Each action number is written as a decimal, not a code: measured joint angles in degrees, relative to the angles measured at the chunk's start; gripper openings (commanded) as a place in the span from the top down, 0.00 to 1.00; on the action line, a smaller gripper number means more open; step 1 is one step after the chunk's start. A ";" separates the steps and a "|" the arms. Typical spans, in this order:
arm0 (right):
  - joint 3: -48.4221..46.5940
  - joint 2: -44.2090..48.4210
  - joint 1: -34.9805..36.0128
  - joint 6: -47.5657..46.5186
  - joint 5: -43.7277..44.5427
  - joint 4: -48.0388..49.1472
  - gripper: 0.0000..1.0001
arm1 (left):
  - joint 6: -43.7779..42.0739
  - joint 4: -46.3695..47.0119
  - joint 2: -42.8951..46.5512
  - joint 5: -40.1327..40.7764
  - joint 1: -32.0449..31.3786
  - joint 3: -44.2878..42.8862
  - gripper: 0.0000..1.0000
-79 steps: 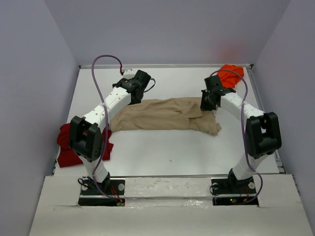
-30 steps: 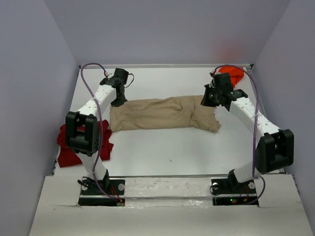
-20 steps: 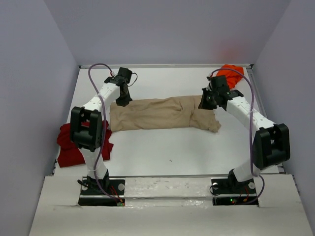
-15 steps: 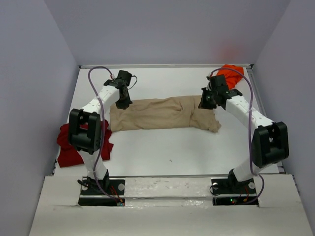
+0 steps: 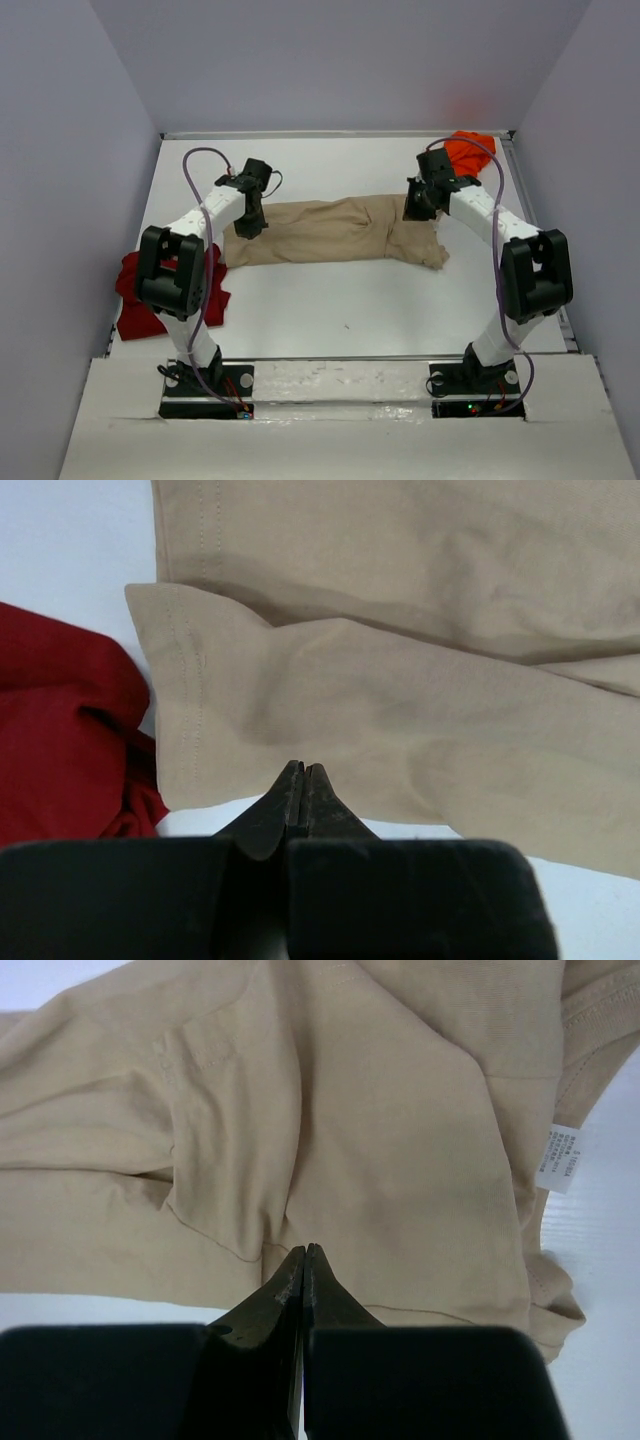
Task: Fold and stack the t-shirts
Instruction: Rotate the tshirt 90 degrees
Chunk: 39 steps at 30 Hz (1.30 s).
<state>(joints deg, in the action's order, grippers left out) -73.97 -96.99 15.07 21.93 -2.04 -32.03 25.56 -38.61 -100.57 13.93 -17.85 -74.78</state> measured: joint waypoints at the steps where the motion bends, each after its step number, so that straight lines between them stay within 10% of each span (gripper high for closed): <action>1: -0.28 -0.55 0.00 0.17 0.13 -0.02 1.00 | 0.00 0.22 -0.22 -0.02 -0.07 0.00 1.00; 16: -1.20 -5.49 0.00 1.90 3.80 -0.59 1.00 | -0.98 -0.37 -14.43 -1.29 0.00 -7.80 1.00; 39: -6.56 -16.41 0.00 1.97 6.56 -3.54 1.00 | -1.20 3.69 -11.67 -5.73 1.36 -3.67 1.00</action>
<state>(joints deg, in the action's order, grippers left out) -80.53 -113.40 15.07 23.90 4.51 -35.57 24.36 -34.92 -112.25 8.21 -16.49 -78.46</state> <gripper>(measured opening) 0.009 0.014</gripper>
